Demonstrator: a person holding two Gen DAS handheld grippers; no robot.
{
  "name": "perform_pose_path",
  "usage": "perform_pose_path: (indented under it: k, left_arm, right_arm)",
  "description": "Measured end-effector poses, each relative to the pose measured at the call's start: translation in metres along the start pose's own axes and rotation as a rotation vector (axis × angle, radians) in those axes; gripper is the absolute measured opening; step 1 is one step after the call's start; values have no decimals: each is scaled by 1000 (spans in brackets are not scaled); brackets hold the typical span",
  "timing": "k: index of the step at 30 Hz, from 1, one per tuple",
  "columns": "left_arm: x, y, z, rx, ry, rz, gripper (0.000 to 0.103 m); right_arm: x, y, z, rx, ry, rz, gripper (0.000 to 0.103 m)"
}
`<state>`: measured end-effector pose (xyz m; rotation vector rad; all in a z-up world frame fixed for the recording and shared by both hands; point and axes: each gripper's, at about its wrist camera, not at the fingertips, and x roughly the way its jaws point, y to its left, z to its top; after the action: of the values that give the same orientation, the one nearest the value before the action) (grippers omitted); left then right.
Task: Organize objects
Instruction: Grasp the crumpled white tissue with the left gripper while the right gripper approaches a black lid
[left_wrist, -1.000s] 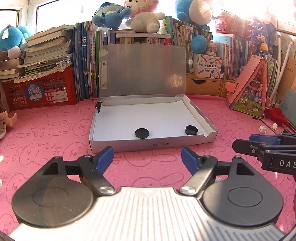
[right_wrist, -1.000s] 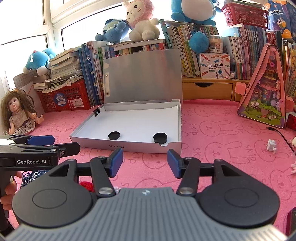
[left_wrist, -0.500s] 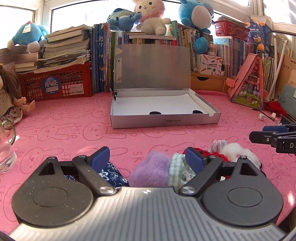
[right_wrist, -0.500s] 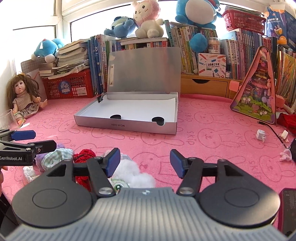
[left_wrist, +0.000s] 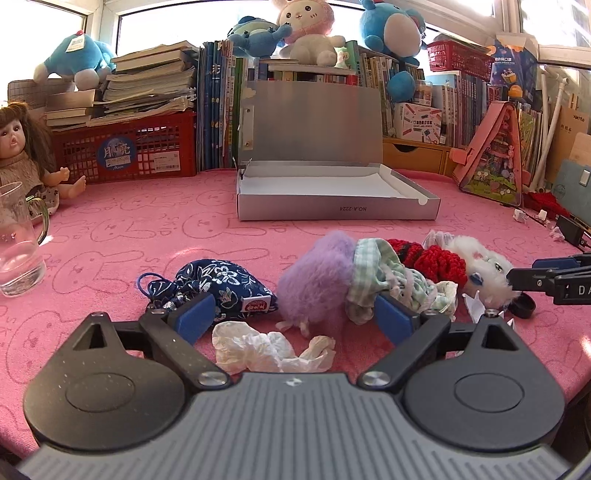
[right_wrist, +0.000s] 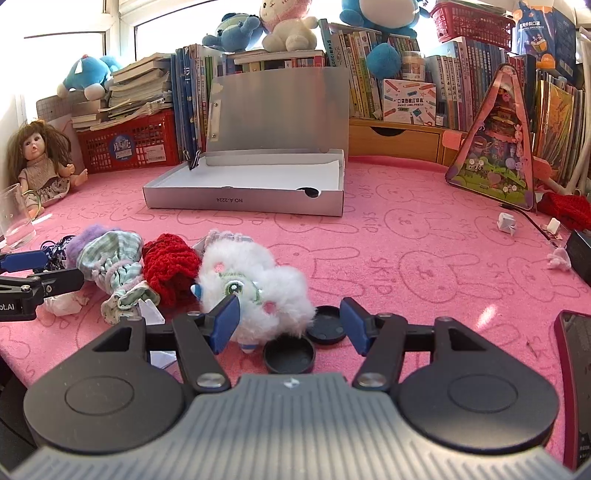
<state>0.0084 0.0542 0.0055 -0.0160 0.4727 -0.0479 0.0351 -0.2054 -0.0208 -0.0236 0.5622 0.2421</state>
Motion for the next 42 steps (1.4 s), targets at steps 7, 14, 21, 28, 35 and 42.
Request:
perform_pose_path:
  k: [7,14,21,28,35,42]
  left_arm:
    - [0,12,-13,-55,20,39,95]
    - [1,6,-22,-10,35,55,94]
    - [5,1,-25,15,36,68,93]
    - [6,-1,-25,28,35,73,93]
    - [9,1,-24,26,42,75,96]
    - [10,0,-22,19,47,85,97]
  right_arm:
    - [-1,1,-13,15,7,-14,73]
    - [4,7,-22,3,23,-25,73]
    - [6,12,-26,-21,10,-35,73]
    - [7,18,-28,-27,-7,-51,72]
    - [7,18,-29,-7,-19,-52,68]
    - [6,24,-32,-17,-43,-63,62]
